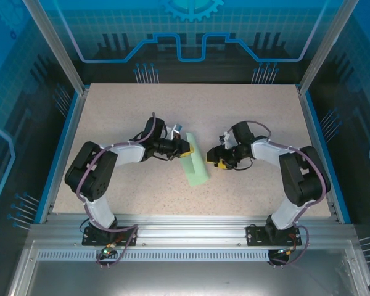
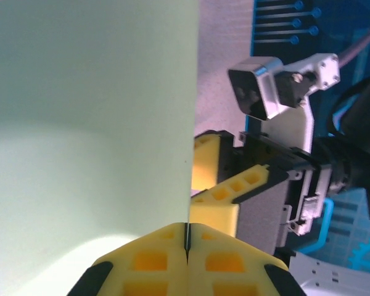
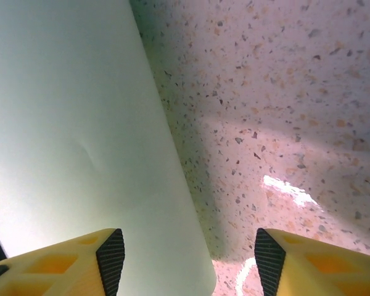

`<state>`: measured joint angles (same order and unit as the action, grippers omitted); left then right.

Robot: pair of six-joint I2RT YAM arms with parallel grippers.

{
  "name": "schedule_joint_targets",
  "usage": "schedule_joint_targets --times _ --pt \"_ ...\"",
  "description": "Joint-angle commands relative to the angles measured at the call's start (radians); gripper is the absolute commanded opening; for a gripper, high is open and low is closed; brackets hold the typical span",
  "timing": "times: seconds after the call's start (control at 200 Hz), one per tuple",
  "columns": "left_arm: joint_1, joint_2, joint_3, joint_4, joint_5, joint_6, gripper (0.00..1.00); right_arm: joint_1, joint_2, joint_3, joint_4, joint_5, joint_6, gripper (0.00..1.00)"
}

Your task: Fold a paper plane with a square sheet of paper (pick it up from the middle)

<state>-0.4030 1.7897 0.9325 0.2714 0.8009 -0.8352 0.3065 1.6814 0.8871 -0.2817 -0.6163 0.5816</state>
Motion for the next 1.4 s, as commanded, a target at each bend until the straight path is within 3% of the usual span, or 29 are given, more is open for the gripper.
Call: schedule_joint_targets --times 0.0,0.265,0.48,0.69,1.075,1.27,1.395 --pt "-0.015 0.02 0.049 -0.036 0.098 0.053 0.0 -0.01 -0.028 -0.042 0.089 -0.075 0.034 0.63" --pt "-0.023 0.032 0.052 -0.232 0.037 0.192 0.0 0.037 -0.004 0.033 0.05 -0.05 -0.01 0.67" --pt "-0.021 0.063 0.049 -0.269 -0.018 0.205 0.02 0.106 0.075 0.158 -0.095 0.086 -0.059 0.68" --pt "-0.022 0.071 0.073 -0.331 -0.059 0.238 0.05 0.142 0.096 0.209 -0.216 0.295 -0.069 0.68" --pt "-0.022 0.1 0.084 -0.336 -0.054 0.255 0.09 0.187 0.16 0.25 -0.249 0.327 -0.07 0.67" --pt "-0.023 0.095 0.094 -0.349 -0.073 0.26 0.19 0.188 0.171 0.237 -0.237 0.352 -0.039 0.65" --pt "-0.023 0.07 0.091 -0.362 -0.087 0.263 0.36 0.189 0.171 0.222 -0.216 0.362 -0.013 0.64"
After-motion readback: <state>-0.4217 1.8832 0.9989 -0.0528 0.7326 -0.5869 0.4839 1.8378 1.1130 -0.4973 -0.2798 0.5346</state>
